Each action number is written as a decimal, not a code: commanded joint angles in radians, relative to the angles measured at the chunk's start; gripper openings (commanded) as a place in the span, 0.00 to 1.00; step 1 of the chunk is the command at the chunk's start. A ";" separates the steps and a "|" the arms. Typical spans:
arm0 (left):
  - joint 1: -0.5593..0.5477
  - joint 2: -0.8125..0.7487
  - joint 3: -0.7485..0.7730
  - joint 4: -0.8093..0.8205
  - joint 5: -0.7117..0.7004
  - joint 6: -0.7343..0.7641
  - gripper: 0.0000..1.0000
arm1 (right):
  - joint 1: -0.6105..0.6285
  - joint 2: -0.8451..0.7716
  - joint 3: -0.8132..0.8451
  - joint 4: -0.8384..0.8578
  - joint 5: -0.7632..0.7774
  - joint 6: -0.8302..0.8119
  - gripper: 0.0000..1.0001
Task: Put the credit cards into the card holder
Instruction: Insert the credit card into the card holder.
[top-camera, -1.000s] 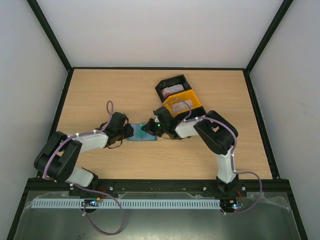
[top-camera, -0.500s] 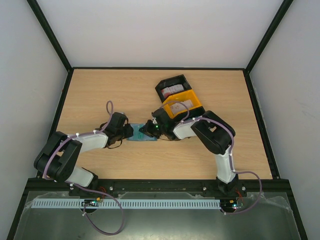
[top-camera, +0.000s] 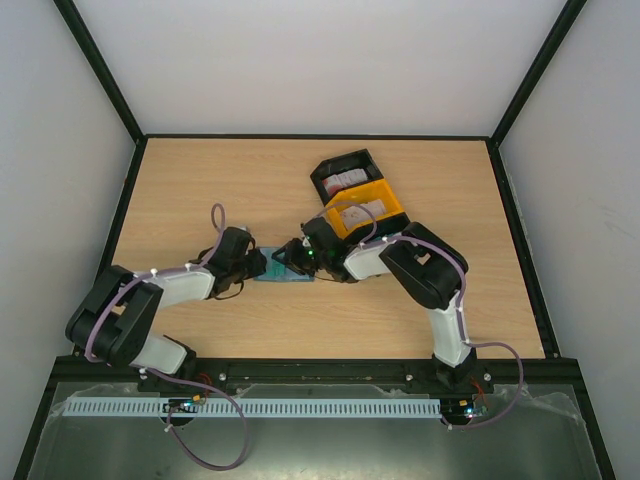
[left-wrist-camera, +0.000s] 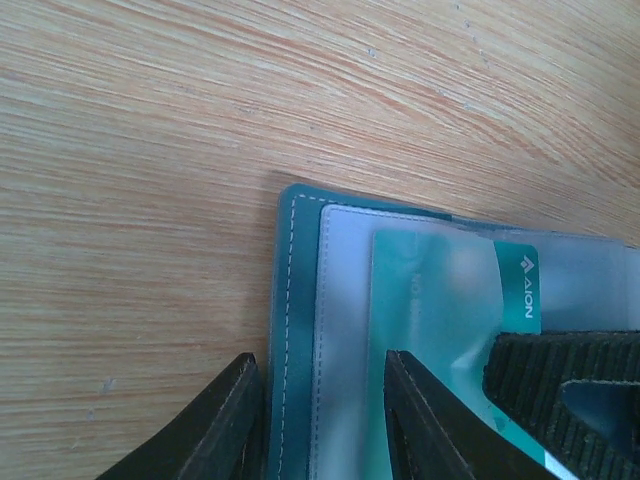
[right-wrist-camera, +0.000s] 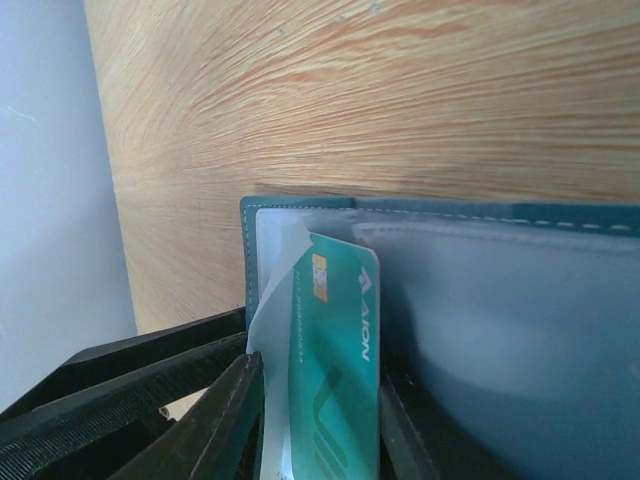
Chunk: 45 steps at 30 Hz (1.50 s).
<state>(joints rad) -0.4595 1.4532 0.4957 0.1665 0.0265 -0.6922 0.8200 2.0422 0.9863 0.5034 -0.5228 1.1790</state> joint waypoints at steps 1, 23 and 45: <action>0.002 -0.016 -0.033 -0.071 0.003 -0.003 0.35 | 0.013 -0.004 -0.022 -0.115 0.059 -0.019 0.32; 0.002 0.017 -0.039 -0.084 -0.024 -0.030 0.21 | 0.058 -0.007 0.076 -0.359 0.203 -0.120 0.51; 0.002 0.017 -0.058 -0.008 0.056 -0.011 0.14 | 0.067 0.025 0.170 -0.483 0.201 -0.222 0.52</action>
<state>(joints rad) -0.4541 1.4521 0.4690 0.1967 0.0395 -0.7094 0.8749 2.0327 1.1671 0.1741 -0.3744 0.9859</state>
